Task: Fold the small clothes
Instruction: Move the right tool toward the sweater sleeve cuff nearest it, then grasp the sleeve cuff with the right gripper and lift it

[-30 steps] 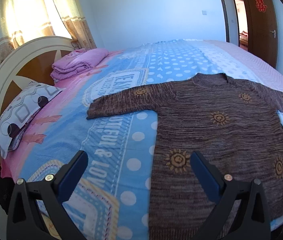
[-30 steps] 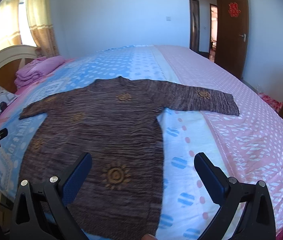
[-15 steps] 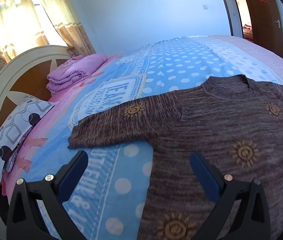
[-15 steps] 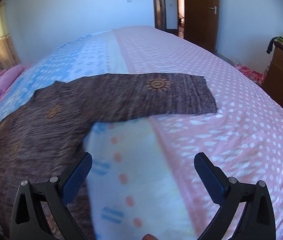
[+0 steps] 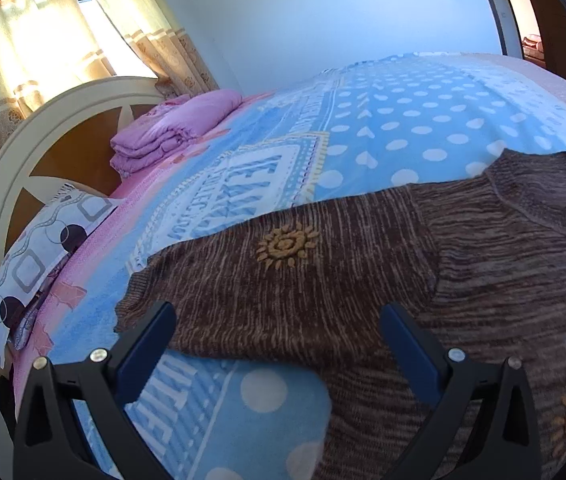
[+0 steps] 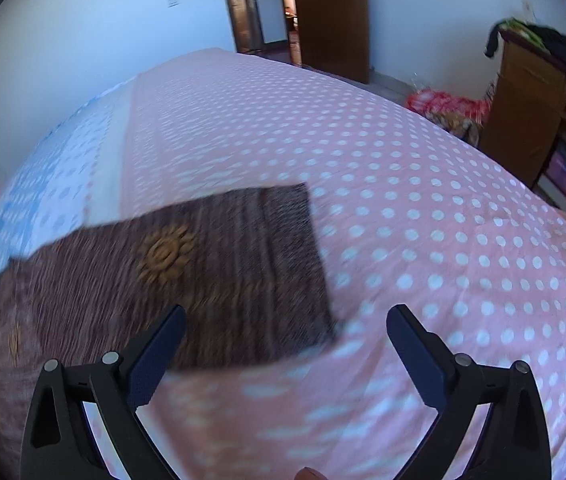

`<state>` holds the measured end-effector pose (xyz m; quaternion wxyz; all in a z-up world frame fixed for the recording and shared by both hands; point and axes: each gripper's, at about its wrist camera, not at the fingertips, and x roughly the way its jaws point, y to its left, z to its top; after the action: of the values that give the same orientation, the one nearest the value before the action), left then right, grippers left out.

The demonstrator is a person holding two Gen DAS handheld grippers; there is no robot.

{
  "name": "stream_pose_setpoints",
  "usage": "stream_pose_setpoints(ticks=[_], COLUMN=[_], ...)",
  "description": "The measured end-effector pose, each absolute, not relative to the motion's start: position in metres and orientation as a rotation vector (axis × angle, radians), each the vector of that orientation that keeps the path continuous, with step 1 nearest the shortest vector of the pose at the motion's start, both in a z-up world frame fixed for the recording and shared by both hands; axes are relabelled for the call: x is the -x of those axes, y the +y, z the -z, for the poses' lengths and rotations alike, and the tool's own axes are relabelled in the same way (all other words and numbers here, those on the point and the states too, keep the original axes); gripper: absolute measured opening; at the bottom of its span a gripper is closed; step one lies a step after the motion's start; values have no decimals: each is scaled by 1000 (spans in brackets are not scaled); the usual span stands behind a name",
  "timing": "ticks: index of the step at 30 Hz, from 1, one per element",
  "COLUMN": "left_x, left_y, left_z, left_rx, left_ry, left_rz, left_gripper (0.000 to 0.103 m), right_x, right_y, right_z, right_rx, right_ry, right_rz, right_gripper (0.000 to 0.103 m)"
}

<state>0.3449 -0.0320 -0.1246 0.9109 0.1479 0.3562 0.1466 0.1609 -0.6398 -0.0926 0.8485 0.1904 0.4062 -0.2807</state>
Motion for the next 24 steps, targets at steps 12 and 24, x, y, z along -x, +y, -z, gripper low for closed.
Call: stream_pose_setpoints(ticks=[12, 24], left_x=[-370, -356], left_y=[-29, -23], left_z=[134, 121], left_rx=[-258, -185], left_ry=[810, 782], left_rz=[-287, -220], left_gripper=[103, 103], right_x=[-193, -200], right_y=[-661, -624], right_z=[105, 16], right_rx=[-377, -436], right_ry=[933, 802], right_rz=[538, 386], right_gripper=[17, 11])
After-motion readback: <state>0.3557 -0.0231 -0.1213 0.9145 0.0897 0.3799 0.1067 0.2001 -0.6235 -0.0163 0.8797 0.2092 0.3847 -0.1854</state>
